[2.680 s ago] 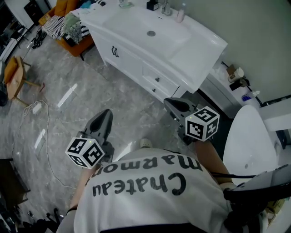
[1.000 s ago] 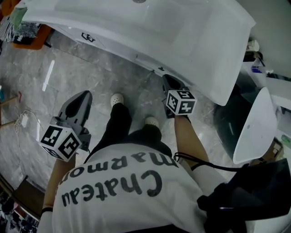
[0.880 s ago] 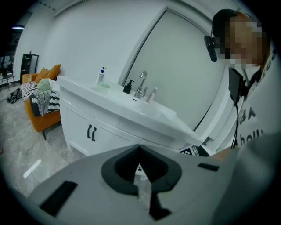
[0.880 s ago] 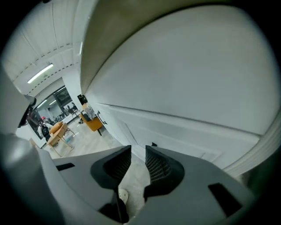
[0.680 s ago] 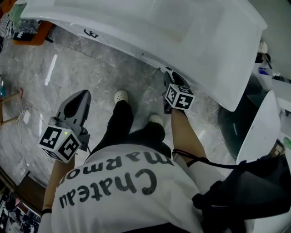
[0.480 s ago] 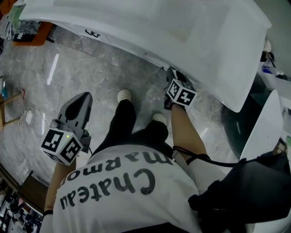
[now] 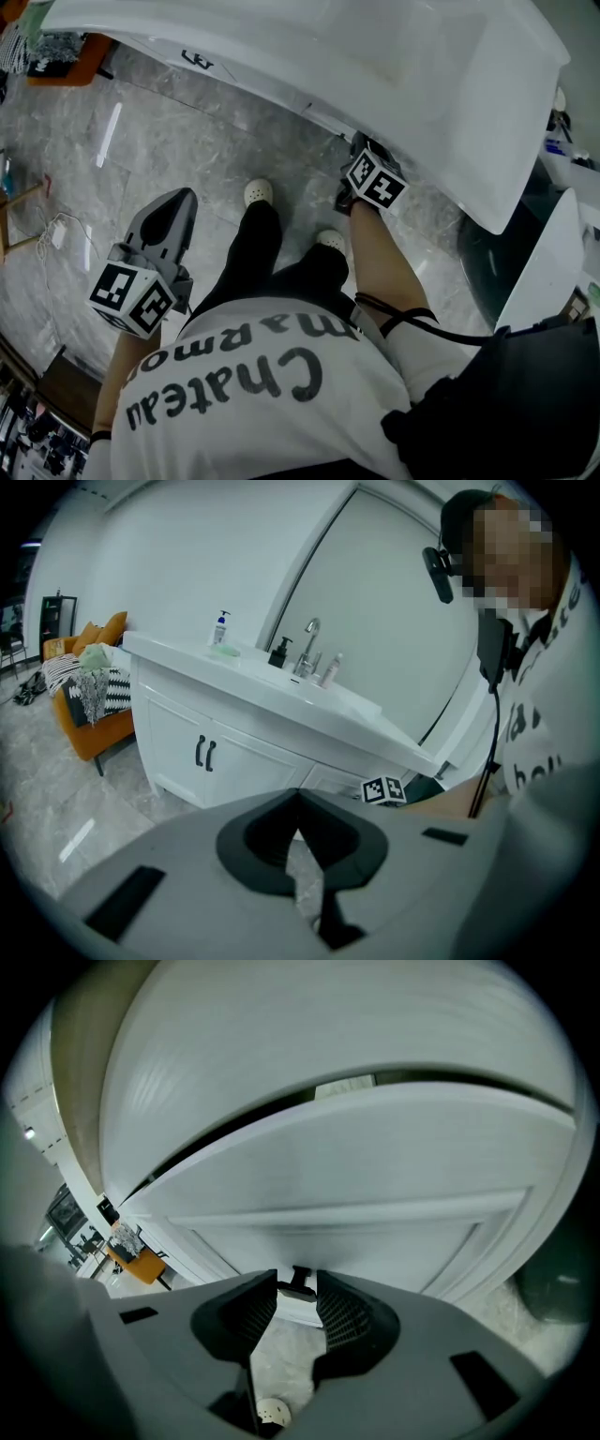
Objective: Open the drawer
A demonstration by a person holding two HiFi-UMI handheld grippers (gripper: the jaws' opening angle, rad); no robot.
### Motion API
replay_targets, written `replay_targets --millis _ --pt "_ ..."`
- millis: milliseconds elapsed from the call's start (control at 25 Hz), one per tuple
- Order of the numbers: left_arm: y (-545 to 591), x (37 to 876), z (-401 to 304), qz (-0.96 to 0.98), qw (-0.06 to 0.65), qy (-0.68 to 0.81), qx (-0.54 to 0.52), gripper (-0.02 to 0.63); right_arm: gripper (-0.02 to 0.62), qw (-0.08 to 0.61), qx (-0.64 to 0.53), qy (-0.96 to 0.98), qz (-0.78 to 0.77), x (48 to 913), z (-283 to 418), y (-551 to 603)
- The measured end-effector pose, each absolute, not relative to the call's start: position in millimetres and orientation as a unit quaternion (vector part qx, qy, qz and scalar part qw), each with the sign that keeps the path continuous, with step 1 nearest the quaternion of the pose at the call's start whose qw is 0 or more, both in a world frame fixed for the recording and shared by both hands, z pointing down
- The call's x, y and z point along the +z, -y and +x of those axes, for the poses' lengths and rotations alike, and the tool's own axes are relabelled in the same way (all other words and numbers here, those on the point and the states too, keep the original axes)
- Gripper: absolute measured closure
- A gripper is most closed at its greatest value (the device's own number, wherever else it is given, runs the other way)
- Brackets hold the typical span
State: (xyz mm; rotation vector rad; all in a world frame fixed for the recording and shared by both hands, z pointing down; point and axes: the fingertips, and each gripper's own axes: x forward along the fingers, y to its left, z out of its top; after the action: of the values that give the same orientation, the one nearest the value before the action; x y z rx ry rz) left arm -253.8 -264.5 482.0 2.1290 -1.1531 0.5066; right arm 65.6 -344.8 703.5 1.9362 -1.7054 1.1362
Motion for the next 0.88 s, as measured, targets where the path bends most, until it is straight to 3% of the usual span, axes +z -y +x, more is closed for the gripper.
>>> replay_targets --millis 880 --pt "271.4 485.1 -235.3 0.829 0.337 0.400 0.196 0.598 0.466 0.240 0.472 0.565 0.633 711.2 43.4 307.7"
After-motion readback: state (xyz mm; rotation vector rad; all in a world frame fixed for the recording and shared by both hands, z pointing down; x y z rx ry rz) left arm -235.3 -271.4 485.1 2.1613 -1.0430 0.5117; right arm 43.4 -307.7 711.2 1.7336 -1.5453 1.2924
